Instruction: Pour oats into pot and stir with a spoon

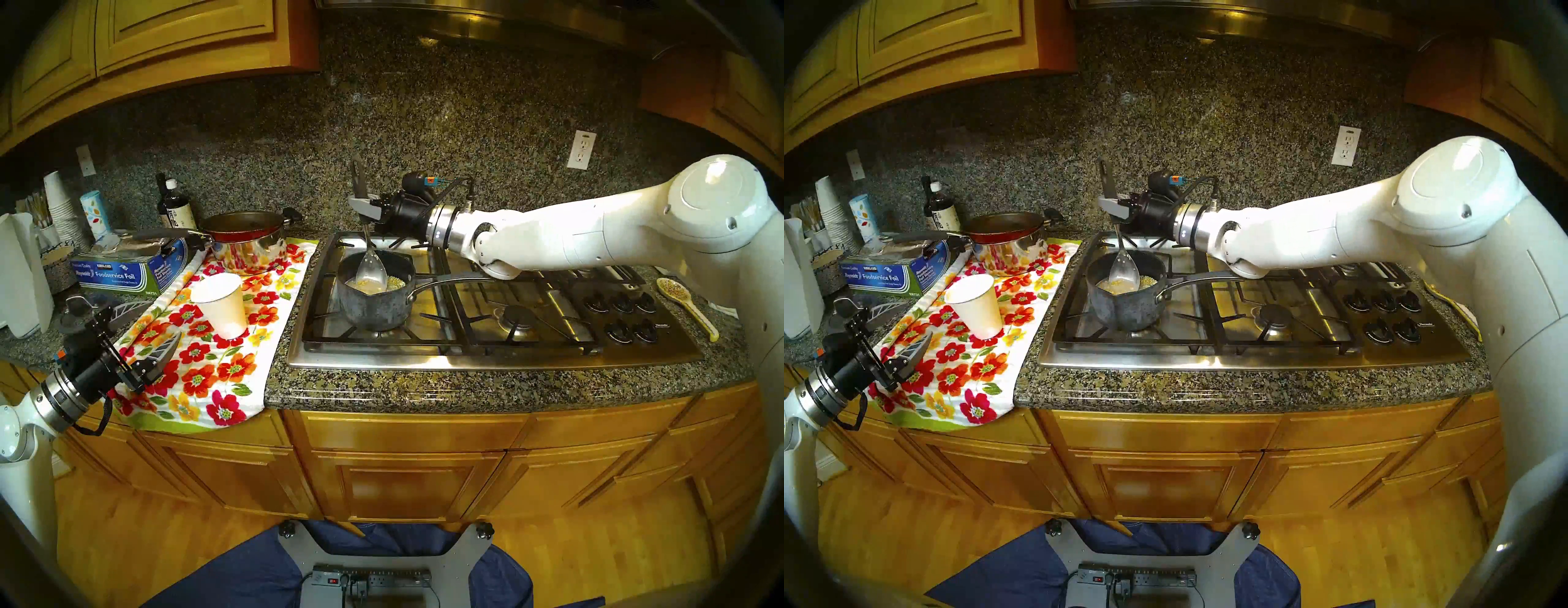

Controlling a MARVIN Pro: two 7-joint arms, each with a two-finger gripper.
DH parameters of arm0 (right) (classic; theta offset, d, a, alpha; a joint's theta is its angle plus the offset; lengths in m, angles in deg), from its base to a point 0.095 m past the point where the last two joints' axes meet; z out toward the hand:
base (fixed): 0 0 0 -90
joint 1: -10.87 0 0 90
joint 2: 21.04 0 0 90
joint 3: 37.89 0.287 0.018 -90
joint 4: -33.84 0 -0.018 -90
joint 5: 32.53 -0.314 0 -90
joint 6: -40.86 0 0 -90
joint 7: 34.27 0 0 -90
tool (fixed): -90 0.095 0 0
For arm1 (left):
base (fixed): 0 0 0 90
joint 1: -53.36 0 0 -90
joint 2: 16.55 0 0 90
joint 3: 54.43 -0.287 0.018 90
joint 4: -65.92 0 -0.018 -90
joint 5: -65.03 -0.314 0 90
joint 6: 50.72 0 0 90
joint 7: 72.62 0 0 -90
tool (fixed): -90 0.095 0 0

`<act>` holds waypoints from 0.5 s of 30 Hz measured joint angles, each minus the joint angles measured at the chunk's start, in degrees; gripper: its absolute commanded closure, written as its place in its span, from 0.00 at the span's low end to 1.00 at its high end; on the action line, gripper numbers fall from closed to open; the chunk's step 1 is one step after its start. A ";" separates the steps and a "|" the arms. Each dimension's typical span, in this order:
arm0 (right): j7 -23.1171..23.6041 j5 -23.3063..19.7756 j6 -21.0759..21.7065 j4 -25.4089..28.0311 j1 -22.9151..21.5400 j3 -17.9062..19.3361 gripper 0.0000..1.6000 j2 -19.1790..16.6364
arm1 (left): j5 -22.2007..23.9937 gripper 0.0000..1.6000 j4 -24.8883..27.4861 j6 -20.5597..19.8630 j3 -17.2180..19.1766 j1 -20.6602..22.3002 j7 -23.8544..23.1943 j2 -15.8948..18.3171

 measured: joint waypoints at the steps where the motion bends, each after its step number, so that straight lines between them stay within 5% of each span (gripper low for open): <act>1: 0.18 -0.03 -0.23 0.95 -0.22 0.17 1.00 -0.07 | 0.00 0.00 0.00 0.00 0.00 0.00 0.00 0.00; 15: 1.25 1.13 -2.78 12.65 -4.26 -2.15 1.00 -5.35 | -0.02 0.00 -0.01 0.02 0.00 0.00 0.01 0.00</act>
